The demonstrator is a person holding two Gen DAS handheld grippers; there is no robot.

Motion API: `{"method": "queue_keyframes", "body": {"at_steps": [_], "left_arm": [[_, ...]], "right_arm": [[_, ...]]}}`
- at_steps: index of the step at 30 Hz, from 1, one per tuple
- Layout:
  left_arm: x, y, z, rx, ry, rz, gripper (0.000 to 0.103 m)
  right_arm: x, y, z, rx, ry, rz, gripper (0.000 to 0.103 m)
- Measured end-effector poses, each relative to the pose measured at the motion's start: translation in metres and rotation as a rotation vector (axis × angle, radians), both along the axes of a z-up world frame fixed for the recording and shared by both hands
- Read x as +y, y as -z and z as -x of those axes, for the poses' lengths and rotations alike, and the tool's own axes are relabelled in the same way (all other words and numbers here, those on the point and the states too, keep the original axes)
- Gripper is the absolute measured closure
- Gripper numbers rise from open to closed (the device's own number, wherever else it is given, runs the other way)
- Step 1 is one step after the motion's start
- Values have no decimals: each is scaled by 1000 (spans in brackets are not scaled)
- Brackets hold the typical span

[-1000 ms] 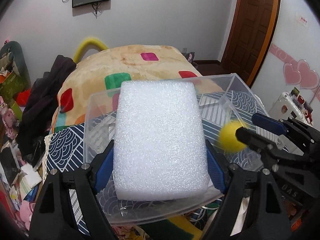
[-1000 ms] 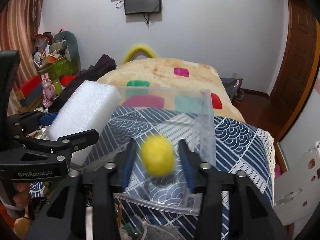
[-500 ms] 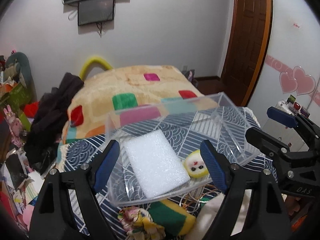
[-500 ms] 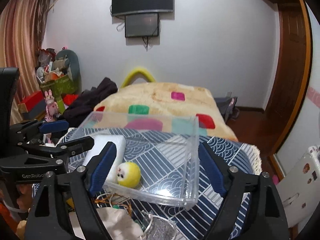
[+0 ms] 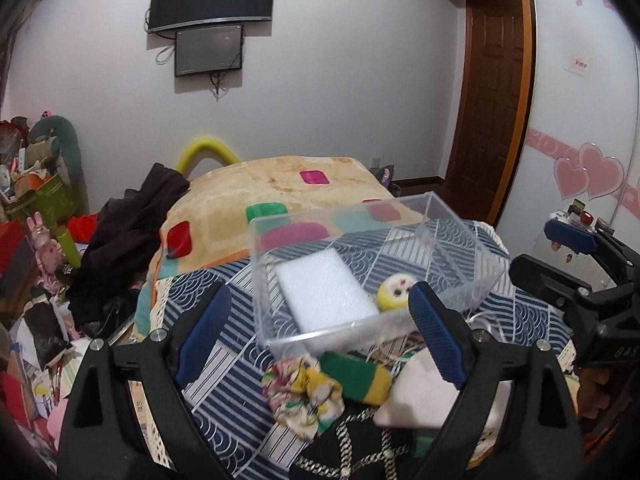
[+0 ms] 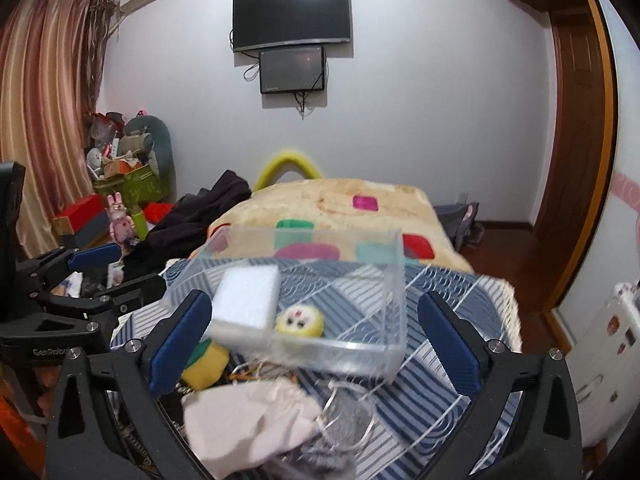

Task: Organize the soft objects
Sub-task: 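Grasp the floral scrunchie with the left gripper while the right grasps the white bag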

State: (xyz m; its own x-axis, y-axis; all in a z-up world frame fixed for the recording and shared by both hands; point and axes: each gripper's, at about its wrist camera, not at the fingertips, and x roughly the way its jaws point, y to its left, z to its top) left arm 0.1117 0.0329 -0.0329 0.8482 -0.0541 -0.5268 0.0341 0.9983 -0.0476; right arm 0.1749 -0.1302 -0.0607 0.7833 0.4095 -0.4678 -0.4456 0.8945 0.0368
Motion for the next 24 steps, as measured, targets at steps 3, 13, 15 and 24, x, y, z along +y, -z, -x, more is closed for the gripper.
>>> {"method": "queue_keyframes", "body": {"at_steps": [3, 13, 15, 24], "left_arm": [[3, 12, 10, 6, -11, -7, 12], [12, 75, 29, 119, -10, 25, 12], [16, 87, 29, 148, -23, 45, 15], [25, 103, 12, 178, -41, 82, 27]], "right_arm": [[-2, 11, 5, 33, -1, -7, 0], [8, 52, 23, 145, -90, 4, 1], [15, 57, 26, 158, -108, 24, 2], [31, 78, 21, 203, -132, 113, 21]]}}
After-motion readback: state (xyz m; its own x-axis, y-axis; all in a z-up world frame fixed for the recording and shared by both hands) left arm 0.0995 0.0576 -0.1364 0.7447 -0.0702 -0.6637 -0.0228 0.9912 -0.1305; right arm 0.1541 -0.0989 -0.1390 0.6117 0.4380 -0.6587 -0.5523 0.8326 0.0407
